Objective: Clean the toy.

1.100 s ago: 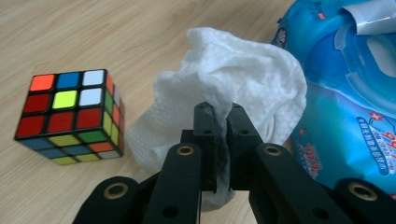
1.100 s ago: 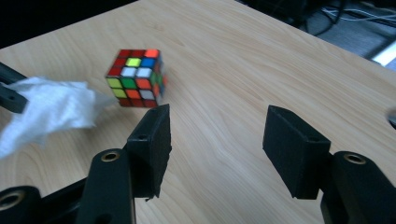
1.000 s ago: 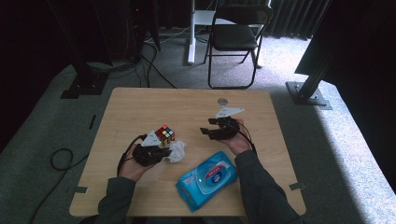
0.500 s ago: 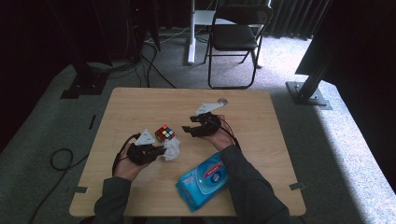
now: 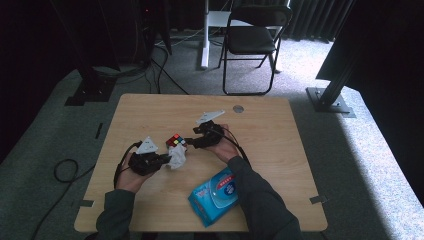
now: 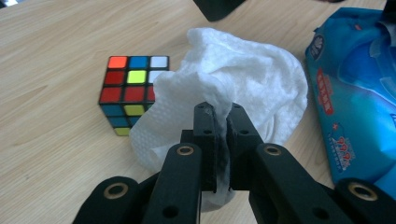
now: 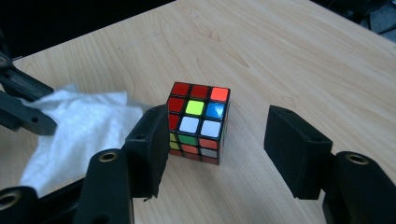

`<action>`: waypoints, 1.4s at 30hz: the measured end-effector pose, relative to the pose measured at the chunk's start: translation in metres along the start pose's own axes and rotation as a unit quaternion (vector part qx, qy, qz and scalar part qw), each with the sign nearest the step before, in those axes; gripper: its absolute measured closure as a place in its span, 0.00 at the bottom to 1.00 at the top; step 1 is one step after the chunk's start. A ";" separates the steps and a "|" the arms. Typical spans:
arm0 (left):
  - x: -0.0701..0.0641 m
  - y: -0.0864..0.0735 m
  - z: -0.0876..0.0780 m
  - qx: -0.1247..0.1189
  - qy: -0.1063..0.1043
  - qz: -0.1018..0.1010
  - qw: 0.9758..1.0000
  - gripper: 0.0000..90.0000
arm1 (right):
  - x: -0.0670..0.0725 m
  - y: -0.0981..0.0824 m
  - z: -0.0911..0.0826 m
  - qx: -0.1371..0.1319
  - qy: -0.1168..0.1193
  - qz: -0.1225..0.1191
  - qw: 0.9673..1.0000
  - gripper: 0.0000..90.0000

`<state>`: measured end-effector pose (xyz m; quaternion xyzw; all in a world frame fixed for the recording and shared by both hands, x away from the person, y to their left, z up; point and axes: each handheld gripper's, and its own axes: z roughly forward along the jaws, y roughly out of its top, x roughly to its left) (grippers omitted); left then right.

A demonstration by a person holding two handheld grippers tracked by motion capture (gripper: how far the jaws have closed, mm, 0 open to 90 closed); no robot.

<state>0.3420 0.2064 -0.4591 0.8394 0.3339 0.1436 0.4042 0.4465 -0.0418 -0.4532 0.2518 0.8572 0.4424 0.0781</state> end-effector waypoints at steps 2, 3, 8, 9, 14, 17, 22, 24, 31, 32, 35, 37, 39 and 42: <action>0.002 -0.001 -0.002 -0.003 0.003 -0.005 1.000 0.94 | 0.000 0.000 0.004 -0.003 0.001 0.004 1.000 0.44; 0.002 -0.001 -0.002 -0.003 0.003 -0.005 1.000 0.95 | 0.000 0.000 0.004 -0.003 0.001 0.004 1.000 0.44; 0.008 -0.004 -0.008 -0.009 0.011 -0.013 1.000 0.95 | 0.005 0.000 0.016 -0.008 0.005 0.006 1.000 0.42; 0.009 -0.005 -0.009 -0.010 0.013 -0.014 1.000 0.95 | 0.006 0.000 0.018 -0.010 0.006 0.004 1.000 0.41; 0.014 -0.007 -0.014 -0.015 0.022 -0.022 0.999 0.95 | 0.012 -0.002 0.027 -0.002 -0.001 -0.001 1.000 0.30; 0.017 -0.009 -0.017 -0.018 0.029 -0.029 0.999 0.95 | 0.015 -0.002 0.032 0.003 -0.008 -0.007 1.000 0.24; 0.021 -0.011 -0.020 -0.020 0.036 -0.038 0.998 0.95 | 0.020 -0.004 0.044 0.017 -0.009 -0.013 1.000 0.19; 0.022 -0.012 -0.021 -0.020 0.038 -0.040 0.998 0.95 | 0.022 -0.005 0.050 0.027 -0.009 -0.014 0.999 0.19; 0.024 -0.014 -0.018 -0.015 0.040 -0.042 0.998 0.95 | 0.021 -0.010 0.066 0.053 -0.022 -0.008 0.998 0.19; 0.024 -0.014 -0.018 -0.015 0.040 -0.042 0.998 0.95 | 0.021 -0.010 0.066 0.053 -0.022 -0.008 0.998 0.19; 0.025 -0.015 -0.018 -0.015 0.040 -0.044 0.998 0.95 | 0.022 -0.011 0.071 0.059 -0.027 -0.010 0.998 0.20; 0.025 -0.015 -0.018 -0.015 0.039 -0.045 0.998 0.95 | 0.021 -0.011 0.072 0.061 -0.031 -0.009 0.998 0.21; 0.025 -0.015 -0.018 -0.016 0.039 -0.046 0.998 0.95 | 0.022 -0.010 0.073 0.062 -0.031 -0.008 0.998 0.22; 0.026 -0.016 -0.017 -0.014 0.039 -0.047 0.998 0.95 | 0.022 -0.010 0.075 0.066 -0.035 -0.010 0.997 0.23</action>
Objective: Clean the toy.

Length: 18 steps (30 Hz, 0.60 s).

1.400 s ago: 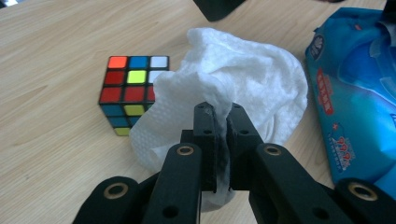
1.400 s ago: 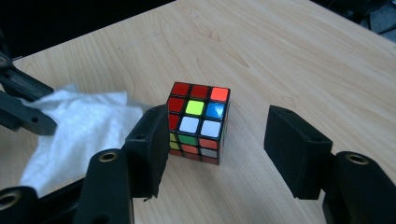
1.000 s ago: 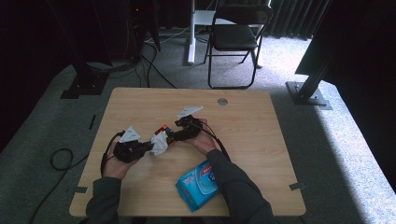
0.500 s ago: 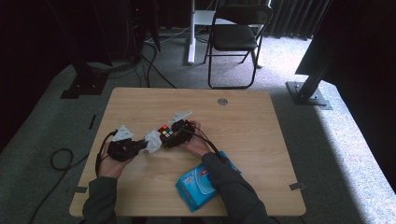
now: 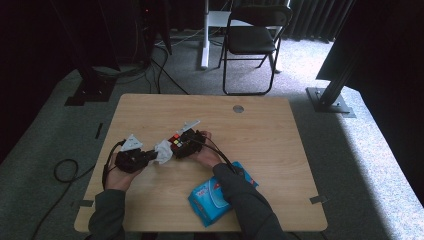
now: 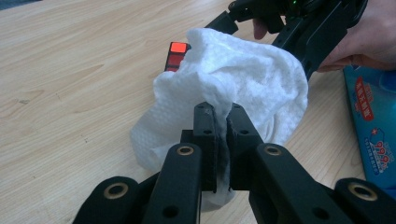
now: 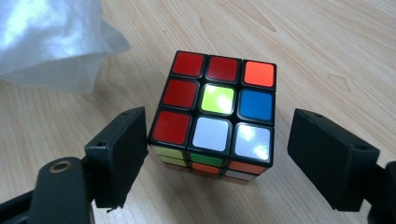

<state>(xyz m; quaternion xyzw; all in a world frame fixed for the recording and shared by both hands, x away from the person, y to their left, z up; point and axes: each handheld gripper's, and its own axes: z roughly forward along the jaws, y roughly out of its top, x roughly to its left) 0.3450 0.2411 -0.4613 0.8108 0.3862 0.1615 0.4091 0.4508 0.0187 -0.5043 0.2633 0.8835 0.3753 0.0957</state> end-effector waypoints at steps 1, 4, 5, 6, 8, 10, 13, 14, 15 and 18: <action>0.000 0.000 0.000 0.000 0.000 0.000 1.000 0.95 | 0.000 0.000 0.001 0.001 0.001 0.001 1.000 0.23; 0.000 0.000 0.000 0.000 0.000 0.000 1.000 0.95 | -0.001 0.000 0.002 0.004 -0.001 0.001 1.000 0.24; 0.000 0.000 0.000 0.001 0.000 0.000 1.000 0.95 | -0.002 0.000 0.003 0.005 0.000 0.004 1.000 0.24; 0.001 0.000 0.000 0.000 0.000 -0.001 1.000 0.95 | -0.002 0.000 0.004 0.006 0.001 0.004 1.000 0.24; 0.001 -0.001 0.000 0.000 0.000 -0.001 1.000 0.95 | -0.001 0.001 0.005 0.007 0.003 0.003 1.000 0.25; 0.002 -0.001 -0.001 -0.002 0.000 -0.002 1.000 0.95 | -0.001 0.002 0.007 0.009 0.005 0.000 1.000 0.26; 0.002 -0.002 -0.001 -0.002 0.000 -0.004 1.000 0.95 | -0.003 0.001 0.006 0.011 0.006 0.003 1.000 0.29; 0.002 -0.002 -0.001 -0.002 0.000 -0.004 1.000 0.94 | -0.004 0.001 0.006 0.012 0.004 0.004 1.000 0.30; 0.003 -0.002 -0.001 -0.002 -0.001 -0.004 1.000 0.94 | -0.004 0.000 0.006 0.012 0.004 0.004 1.000 0.31; 0.003 -0.002 -0.001 -0.002 -0.001 -0.005 1.000 0.95 | -0.005 0.000 0.006 0.014 -0.001 0.004 1.000 0.31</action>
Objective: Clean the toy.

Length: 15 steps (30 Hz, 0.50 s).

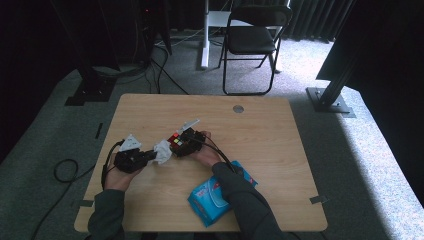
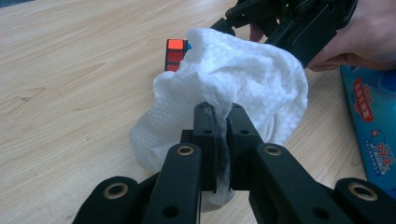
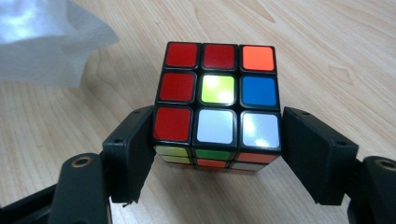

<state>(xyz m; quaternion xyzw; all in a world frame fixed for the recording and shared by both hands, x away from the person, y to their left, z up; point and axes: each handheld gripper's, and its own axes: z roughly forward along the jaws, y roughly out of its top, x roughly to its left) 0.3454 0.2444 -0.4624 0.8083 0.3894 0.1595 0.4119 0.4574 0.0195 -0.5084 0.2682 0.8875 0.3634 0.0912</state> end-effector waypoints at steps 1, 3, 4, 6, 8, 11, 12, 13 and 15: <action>0.000 0.000 0.000 0.000 0.000 0.000 1.000 0.94 | 0.000 0.000 0.000 0.000 -0.001 -0.002 1.000 0.31; 0.000 0.000 0.000 0.000 0.000 0.000 1.000 0.95 | 0.001 0.000 0.001 0.003 -0.002 -0.003 1.000 0.30; 0.000 0.000 0.000 0.000 0.000 0.000 1.000 0.94 | 0.001 0.000 0.002 0.003 0.000 -0.005 1.000 0.29; 0.000 0.000 0.000 0.000 0.000 -0.001 1.000 0.95 | 0.002 0.001 0.003 0.006 -0.004 -0.011 1.000 0.28; 0.001 0.000 0.001 0.001 0.000 0.000 1.000 0.95 | 0.002 0.001 0.004 0.006 -0.005 -0.010 1.000 0.28; 0.000 -0.001 0.002 0.002 -0.002 0.001 1.000 0.94 | 0.002 0.000 0.006 0.013 -0.006 -0.011 1.000 0.29; 0.000 0.000 0.002 0.004 -0.002 0.001 1.000 0.94 | 0.002 0.000 0.007 0.014 -0.007 -0.011 1.000 0.29; 0.000 0.000 0.002 0.003 -0.002 0.001 1.000 0.94 | 0.002 0.000 0.007 0.014 -0.007 -0.011 1.000 0.30; 0.000 0.000 0.003 0.003 -0.003 0.001 1.000 0.94 | 0.002 0.000 0.008 0.015 -0.005 -0.008 1.000 0.31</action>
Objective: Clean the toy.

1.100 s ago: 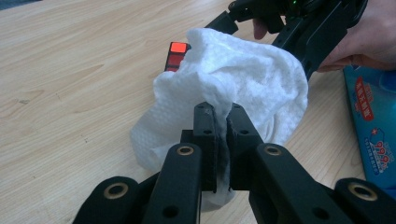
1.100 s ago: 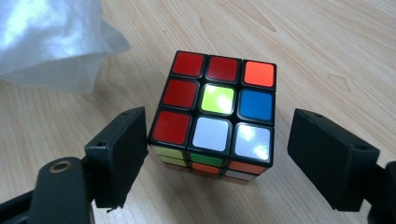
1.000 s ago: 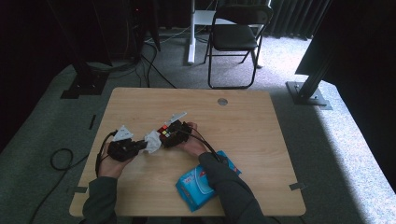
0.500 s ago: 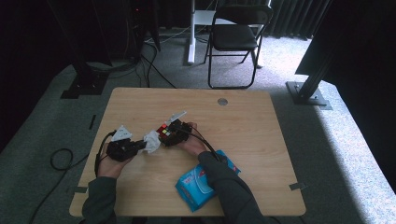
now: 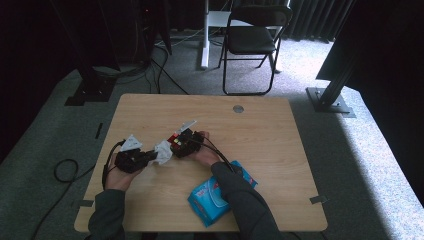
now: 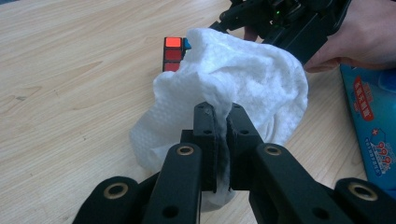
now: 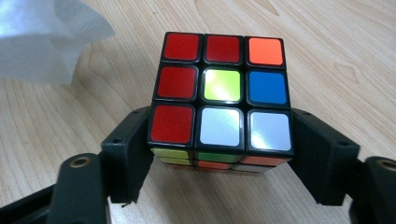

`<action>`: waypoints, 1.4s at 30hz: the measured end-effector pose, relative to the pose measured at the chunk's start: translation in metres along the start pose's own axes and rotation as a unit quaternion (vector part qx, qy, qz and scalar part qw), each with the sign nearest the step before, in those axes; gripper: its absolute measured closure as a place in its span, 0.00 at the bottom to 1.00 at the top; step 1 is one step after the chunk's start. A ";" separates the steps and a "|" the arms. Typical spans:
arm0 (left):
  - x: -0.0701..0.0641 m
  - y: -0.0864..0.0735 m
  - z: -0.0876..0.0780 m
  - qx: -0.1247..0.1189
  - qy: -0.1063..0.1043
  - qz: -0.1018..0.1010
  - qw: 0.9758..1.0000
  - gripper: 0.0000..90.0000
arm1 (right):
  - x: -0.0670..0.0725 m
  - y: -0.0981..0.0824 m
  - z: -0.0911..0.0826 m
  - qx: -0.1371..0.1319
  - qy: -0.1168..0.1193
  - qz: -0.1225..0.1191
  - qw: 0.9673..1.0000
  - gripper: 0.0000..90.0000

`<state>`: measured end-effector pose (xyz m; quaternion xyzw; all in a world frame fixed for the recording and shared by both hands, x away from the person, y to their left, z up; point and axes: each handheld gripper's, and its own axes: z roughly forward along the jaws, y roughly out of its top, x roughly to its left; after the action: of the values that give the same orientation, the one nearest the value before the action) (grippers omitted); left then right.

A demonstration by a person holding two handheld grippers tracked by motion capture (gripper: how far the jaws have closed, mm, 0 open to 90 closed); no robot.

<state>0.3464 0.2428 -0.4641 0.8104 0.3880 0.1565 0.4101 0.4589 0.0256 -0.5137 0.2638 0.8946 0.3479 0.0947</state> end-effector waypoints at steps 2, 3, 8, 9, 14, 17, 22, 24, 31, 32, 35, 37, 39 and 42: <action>0.000 0.000 0.000 0.000 0.000 0.000 1.000 0.94 | 0.000 0.000 0.000 0.000 0.001 0.001 1.000 0.32; 0.000 0.000 0.000 0.000 0.000 0.000 1.000 0.94 | 0.001 0.001 0.002 0.002 0.003 -0.002 1.000 0.35; 0.001 -0.001 -0.001 -0.002 0.000 -0.001 1.000 0.94 | 0.000 0.002 0.004 0.005 0.003 -0.001 1.000 0.37; 0.001 -0.001 -0.001 -0.002 0.000 -0.002 1.000 0.94 | 0.000 0.002 0.004 0.005 0.003 -0.003 1.000 0.37; 0.002 -0.001 -0.001 -0.002 0.000 -0.002 1.000 0.94 | 0.000 0.002 0.003 0.006 0.007 -0.008 1.000 0.38; 0.002 -0.001 -0.001 -0.002 -0.001 -0.002 1.000 0.94 | 0.003 0.002 0.001 0.007 0.006 -0.019 1.000 0.38; 0.002 -0.001 -0.001 -0.002 -0.001 -0.003 1.000 0.94 | 0.003 0.002 -0.003 0.003 0.012 -0.025 1.000 0.38; 0.003 -0.001 -0.001 -0.003 0.000 -0.004 1.000 0.94 | 0.002 0.001 -0.007 -0.002 0.014 -0.024 1.000 0.38; 0.002 0.000 0.001 -0.003 -0.001 -0.004 1.000 0.94 | -0.006 -0.002 -0.023 -0.014 0.025 -0.030 0.999 0.38; 0.002 0.000 0.002 -0.004 -0.001 -0.004 1.000 0.94 | -0.006 -0.002 -0.025 -0.014 0.028 -0.030 0.999 0.38; 0.000 0.001 0.003 -0.004 -0.001 -0.003 1.000 0.95 | -0.007 -0.005 -0.030 -0.016 0.031 -0.038 0.999 0.38; -0.001 0.001 0.004 -0.004 0.000 -0.003 1.000 0.95 | -0.008 -0.006 -0.032 -0.018 0.031 -0.041 0.999 0.38; -0.001 0.002 0.004 -0.006 0.002 -0.002 1.000 0.95 | -0.008 -0.011 -0.036 -0.027 0.036 -0.042 0.998 0.38; -0.002 0.004 0.004 -0.010 0.004 -0.005 1.000 0.95 | -0.009 -0.015 -0.037 -0.030 0.035 -0.035 0.998 0.38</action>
<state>0.3495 0.2375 -0.4638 0.8036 0.3923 0.1615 0.4173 0.4472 -0.0104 -0.4966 0.2169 0.8952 0.3802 0.0837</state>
